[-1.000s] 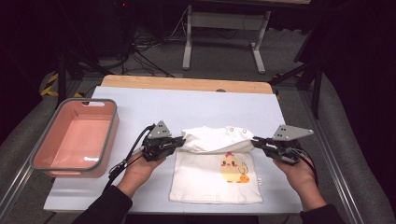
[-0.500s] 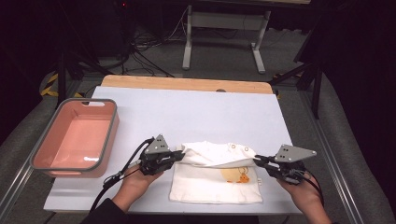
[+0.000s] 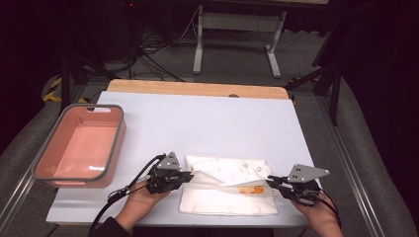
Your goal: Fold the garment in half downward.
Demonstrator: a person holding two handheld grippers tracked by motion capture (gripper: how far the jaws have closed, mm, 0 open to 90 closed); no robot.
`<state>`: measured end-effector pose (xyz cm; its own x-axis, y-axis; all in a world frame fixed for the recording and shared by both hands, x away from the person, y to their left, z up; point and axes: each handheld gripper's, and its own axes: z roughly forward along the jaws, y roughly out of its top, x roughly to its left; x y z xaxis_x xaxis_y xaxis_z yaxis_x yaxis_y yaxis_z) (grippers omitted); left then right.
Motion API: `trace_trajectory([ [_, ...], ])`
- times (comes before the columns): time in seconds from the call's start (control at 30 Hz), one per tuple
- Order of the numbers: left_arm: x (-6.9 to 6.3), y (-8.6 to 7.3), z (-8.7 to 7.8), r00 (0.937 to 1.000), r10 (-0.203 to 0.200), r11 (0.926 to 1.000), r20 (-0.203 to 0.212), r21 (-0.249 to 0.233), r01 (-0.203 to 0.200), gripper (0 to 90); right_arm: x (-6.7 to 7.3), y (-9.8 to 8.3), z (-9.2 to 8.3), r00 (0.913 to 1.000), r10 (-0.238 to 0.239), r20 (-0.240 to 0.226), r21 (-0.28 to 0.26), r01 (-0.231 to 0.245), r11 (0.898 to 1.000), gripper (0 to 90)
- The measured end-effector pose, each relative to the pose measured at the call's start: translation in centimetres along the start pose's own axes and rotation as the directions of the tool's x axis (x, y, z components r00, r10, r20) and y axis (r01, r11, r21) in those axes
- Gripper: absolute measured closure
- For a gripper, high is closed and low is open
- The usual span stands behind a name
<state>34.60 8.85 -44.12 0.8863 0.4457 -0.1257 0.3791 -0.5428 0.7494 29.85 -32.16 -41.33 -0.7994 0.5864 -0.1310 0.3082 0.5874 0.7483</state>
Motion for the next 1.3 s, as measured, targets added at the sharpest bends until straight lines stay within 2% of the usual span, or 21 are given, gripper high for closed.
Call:
trace_trajectory([
  [0.03, 0.1, -0.1, 0.0, 0.9999, -0.009, 1.0000, 0.007, 0.002, 0.009, 83.4, 0.0, -0.1, 0.0, 0.9999, 0.005, -0.012, 0.009, -0.004, 1.000, 78.1],
  [0.07, 0.1, -0.2, -0.1, 0.9997, -0.022, 0.9998, 0.012, 0.005, 0.022, 80.5, -0.1, -0.3, -0.2, 0.9998, 0.006, -0.021, 0.014, -0.005, 1.000, 67.6],
  [0.1, 0.2, -0.2, -0.3, 0.9992, -0.031, 0.9995, 0.023, 0.003, 0.031, 80.5, -0.1, -0.3, -0.2, 0.9998, 0.006, -0.021, 0.014, -0.005, 1.000, 67.6],
  [0.13, 0.4, -0.2, -0.6, 0.9983, -0.044, 0.9989, 0.038, -0.011, 0.045, 77.8, -0.2, -0.3, -0.3, 0.9994, 0.015, -0.032, 0.013, -0.014, 1.000, 63.6],
  [0.17, 0.5, -0.1, -0.9, 0.9976, -0.053, 0.9984, 0.044, -0.017, 0.053, 72.1, -0.4, -0.2, -0.6, 0.9990, 0.028, -0.034, 0.013, -0.028, 1.000, 59.7],
  [0.23, 0.8, 0.2, -1.6, 0.9962, -0.064, 0.9964, 0.059, -0.052, 0.067, 69.6, -0.6, 0.0, -1.1, 0.9990, 0.039, -0.023, -0.009, -0.039, 0.999, 57.6],
  [0.33, 1.6, 1.0, -2.5, 0.9958, -0.084, 0.9920, 0.037, -0.092, 0.087, 66.8, -1.2, 0.5, -1.7, 0.9984, 0.056, -0.006, -0.044, -0.056, 0.997, 63.5],
  [0.37, 2.0, 1.3, -2.7, 0.9935, -0.109, 0.9875, 0.033, -0.111, 0.112, 67.0, -1.5, 0.7, -1.8, 0.9977, 0.067, -0.001, -0.048, -0.067, 0.997, 68.2],
  [0.43, 2.5, 1.8, -2.7, 0.9910, -0.132, 0.9840, 0.020, -0.117, 0.134, 70.2, -2.0, 1.0, -1.7, 0.9966, 0.082, 0.005, -0.048, -0.081, 0.996, 77.9],
  [0.57, 3.8, 2.8, -1.9, 0.9818, -0.190, 0.9792, -0.007, -0.074, 0.189, 82.7, -2.7, 1.5, -0.8, 0.9970, 0.077, -0.001, -0.032, -0.077, 0.997, 89.9],
  [0.63, 4.3, 3.2, -1.1, 0.9766, -0.215, 0.9753, -0.003, -0.051, 0.215, 89.6, -3.0, 1.8, 0.0, 0.9976, 0.069, -0.009, -0.010, -0.069, 0.998, 89.9],
  [0.8, 4.5, 3.8, 0.3, 0.9778, -0.209, 0.9778, -0.006, -0.013, 0.209, 89.8, -3.5, 2.1, 1.8, 0.9976, 0.064, -0.027, 0.029, -0.063, 0.998, 89.8],
  [0.83, 4.6, 4.0, 0.9, 0.9816, -0.191, 0.9816, -0.007, 0.010, 0.191, 89.7, -3.7, 2.0, 2.1, 0.9972, 0.067, -0.032, 0.036, -0.066, 0.997, 89.8],
  [0.87, 4.6, 4.1, 1.2, 0.9820, -0.189, 0.9818, -0.005, 0.018, 0.189, 89.7, -3.8, 2.0, 2.4, 0.9972, 0.067, -0.034, 0.042, -0.065, 0.997, 88.9],
  [0.97, 4.7, 4.1, 1.5, 0.9811, -0.193, 0.9807, 0.003, 0.029, 0.193, 89.7, -4.1, 1.8, 2.8, 0.9969, 0.071, -0.034, 0.050, -0.070, 0.996, 87.2],
  [1.03, 4.6, 4.1, 2.2, 0.9831, -0.183, 0.9811, 0.011, 0.065, 0.182, 89.7, -4.4, 1.4, 3.4, 0.9949, 0.087, -0.049, 0.064, -0.084, 0.994, 87.2],
  [1.13, 4.4, 4.1, 2.4, 0.9846, -0.175, 0.9814, 0.011, 0.083, 0.173, 89.7, -4.5, 1.2, 3.7, 0.9941, 0.094, -0.056, 0.080, -0.089, 0.993, 87.8],
  [1.3, 3.9, 3.8, 2.6, 0.9864, -0.161, 0.9804, 0.034, 0.121, 0.156, 89.8, -4.5, 0.6, 4.3, 0.9889, 0.116, -0.093, 0.117, -0.105, 0.988, 90.0],
])
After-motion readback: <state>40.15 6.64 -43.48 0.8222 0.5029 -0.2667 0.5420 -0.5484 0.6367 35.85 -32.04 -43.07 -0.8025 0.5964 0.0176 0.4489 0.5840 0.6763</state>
